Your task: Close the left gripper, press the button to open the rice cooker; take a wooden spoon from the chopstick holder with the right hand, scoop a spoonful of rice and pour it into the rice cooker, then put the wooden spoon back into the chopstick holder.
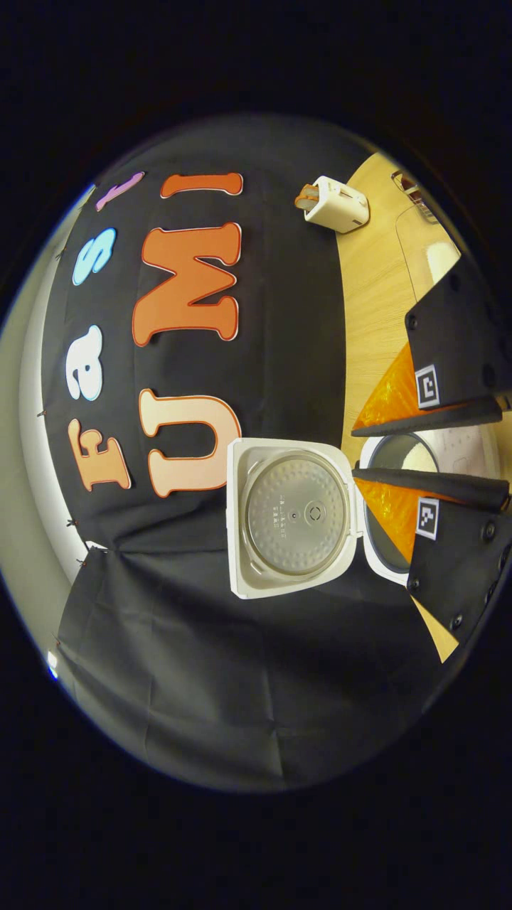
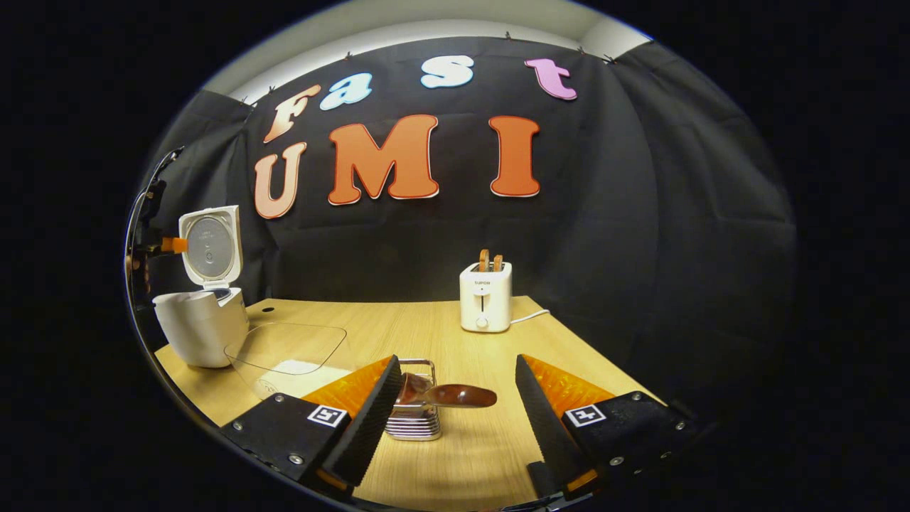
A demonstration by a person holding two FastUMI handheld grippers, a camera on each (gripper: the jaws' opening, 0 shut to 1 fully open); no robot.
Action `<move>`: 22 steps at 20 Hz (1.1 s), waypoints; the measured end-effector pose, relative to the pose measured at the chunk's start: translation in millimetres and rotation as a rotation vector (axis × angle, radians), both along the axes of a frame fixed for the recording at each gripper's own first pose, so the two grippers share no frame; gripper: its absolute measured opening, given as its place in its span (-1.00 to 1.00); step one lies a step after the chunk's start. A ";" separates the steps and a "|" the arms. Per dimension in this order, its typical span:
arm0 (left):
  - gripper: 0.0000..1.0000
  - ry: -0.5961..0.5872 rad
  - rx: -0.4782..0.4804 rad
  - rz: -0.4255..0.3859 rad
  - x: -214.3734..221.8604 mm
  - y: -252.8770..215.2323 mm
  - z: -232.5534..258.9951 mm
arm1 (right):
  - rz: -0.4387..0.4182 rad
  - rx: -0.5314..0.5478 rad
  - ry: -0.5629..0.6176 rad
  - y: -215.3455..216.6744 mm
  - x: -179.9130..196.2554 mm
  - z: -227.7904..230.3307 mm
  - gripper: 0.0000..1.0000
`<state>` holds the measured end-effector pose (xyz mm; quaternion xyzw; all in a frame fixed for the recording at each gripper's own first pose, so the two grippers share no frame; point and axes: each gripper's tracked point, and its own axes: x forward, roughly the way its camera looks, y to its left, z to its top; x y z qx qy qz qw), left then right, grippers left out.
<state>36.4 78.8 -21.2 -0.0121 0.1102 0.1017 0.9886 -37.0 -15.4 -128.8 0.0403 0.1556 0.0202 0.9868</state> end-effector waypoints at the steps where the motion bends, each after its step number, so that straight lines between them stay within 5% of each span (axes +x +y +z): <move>1: -0.36 -0.002 0.002 0.001 -0.1 -0.4 0.0 | -0.007 0.021 0.009 2.2 -0.1 -4.2 0.89; 4: -0.32 -0.009 0.004 0.002 -0.9 -2.2 -2.3 | -0.034 0.115 0.052 6.5 1.0 -18.6 0.72; 9: -0.29 0.007 0.003 0.005 -0.9 -0.6 -12.7 | -0.073 0.238 0.094 12.1 2.7 -29.8 -0.06; 22: -0.29 0.019 0.027 0.024 -8.4 11.5 -26.2 | -0.031 0.283 -0.038 35.3 59.7 5.8 -0.51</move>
